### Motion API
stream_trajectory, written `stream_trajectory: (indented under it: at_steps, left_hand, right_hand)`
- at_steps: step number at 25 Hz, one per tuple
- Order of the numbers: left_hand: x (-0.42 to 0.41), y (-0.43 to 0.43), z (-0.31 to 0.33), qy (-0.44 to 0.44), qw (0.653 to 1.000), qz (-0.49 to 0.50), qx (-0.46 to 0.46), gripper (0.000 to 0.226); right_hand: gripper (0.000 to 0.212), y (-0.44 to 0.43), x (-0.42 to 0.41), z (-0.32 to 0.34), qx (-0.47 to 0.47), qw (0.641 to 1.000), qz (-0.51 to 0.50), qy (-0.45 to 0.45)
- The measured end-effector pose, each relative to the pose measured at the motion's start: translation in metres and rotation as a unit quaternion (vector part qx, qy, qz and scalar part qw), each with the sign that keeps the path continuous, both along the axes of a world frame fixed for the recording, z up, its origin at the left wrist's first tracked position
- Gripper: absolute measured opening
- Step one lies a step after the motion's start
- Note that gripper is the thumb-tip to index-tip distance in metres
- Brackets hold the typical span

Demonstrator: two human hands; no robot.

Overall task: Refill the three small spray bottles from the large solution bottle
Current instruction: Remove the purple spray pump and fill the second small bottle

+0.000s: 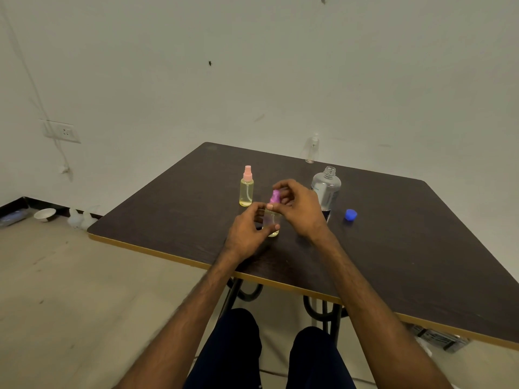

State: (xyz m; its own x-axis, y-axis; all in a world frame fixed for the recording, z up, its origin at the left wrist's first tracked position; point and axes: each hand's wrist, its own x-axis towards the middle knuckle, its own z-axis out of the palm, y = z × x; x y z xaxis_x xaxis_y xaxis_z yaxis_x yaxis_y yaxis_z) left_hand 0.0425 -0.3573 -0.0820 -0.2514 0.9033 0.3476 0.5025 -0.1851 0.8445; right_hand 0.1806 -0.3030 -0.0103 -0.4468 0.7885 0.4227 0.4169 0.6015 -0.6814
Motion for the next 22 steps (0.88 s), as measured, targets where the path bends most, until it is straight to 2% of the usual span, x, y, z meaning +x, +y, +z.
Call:
stream_trajectory:
  at_steps: [4,12,14,16,18,22]
  left_hand:
    - [-0.001,0.001,-0.002,0.007,1.000,-0.010,0.005,0.049]
    - [0.001,0.002,0.001,-0.015,1.000,-0.003,-0.011,0.052]
    - [0.001,0.001,0.001,-0.019,1.000,-0.001,-0.010,0.051]
    - [0.000,0.001,0.000,-0.024,1.000,-0.003,-0.004,0.049]
    - [0.000,0.002,-0.001,-0.026,1.000,-0.005,0.002,0.047]
    - [0.001,0.001,0.000,-0.040,0.999,0.004,0.001,0.046]
  right_hand:
    - [0.037,-0.003,-0.003,-0.015,0.008,0.999,-0.044,-0.021]
    - [0.021,-0.011,0.012,-0.029,0.019,0.989,-0.118,0.085]
    - [0.023,-0.011,0.010,-0.026,0.005,0.989,-0.108,0.099]
    - [0.037,-0.014,0.003,-0.023,-0.039,0.996,-0.055,0.060]
    - [0.039,-0.020,-0.001,-0.027,-0.057,0.996,-0.037,0.052]
    - [0.025,-0.025,0.005,-0.033,-0.010,0.985,-0.117,0.128]
